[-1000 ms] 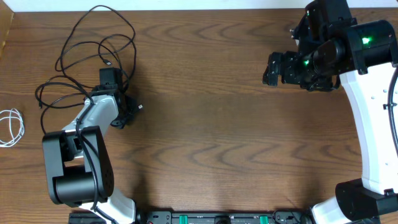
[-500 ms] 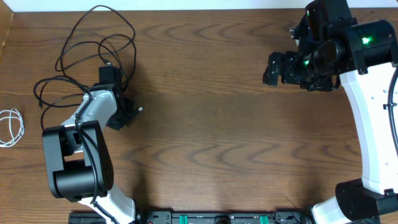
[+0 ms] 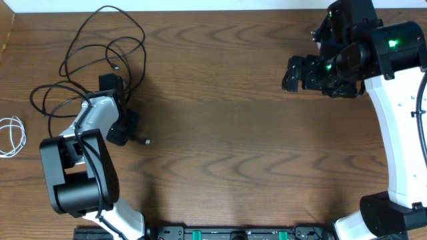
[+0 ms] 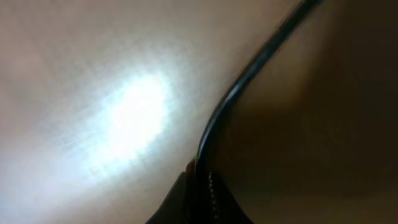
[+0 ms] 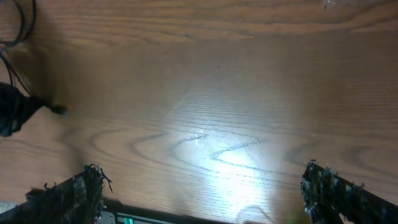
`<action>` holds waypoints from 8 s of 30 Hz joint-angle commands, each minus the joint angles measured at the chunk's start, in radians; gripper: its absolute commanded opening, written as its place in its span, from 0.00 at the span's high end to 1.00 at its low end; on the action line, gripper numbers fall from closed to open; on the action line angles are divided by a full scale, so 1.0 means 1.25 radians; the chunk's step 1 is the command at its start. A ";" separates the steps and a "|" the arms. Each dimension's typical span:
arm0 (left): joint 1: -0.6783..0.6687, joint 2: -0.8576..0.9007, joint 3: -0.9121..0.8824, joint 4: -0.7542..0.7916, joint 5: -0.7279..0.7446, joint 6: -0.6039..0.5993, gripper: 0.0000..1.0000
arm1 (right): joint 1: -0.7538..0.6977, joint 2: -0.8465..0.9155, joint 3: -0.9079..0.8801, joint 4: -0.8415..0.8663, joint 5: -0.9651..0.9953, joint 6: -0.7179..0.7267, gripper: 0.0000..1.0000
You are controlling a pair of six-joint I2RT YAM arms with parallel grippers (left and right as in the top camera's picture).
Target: Untangle cables
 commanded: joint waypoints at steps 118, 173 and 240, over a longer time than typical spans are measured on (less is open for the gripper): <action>0.146 -0.035 -0.038 0.121 0.032 0.264 0.62 | 0.004 -0.008 0.002 -0.001 0.003 -0.009 0.01; 0.160 -0.133 0.127 -0.110 0.183 0.389 0.43 | 0.004 -0.008 0.002 -0.001 0.003 -0.009 0.01; 0.033 -0.216 -0.139 -0.084 -0.047 0.143 0.32 | 0.005 -0.008 0.002 -0.001 0.003 -0.009 0.01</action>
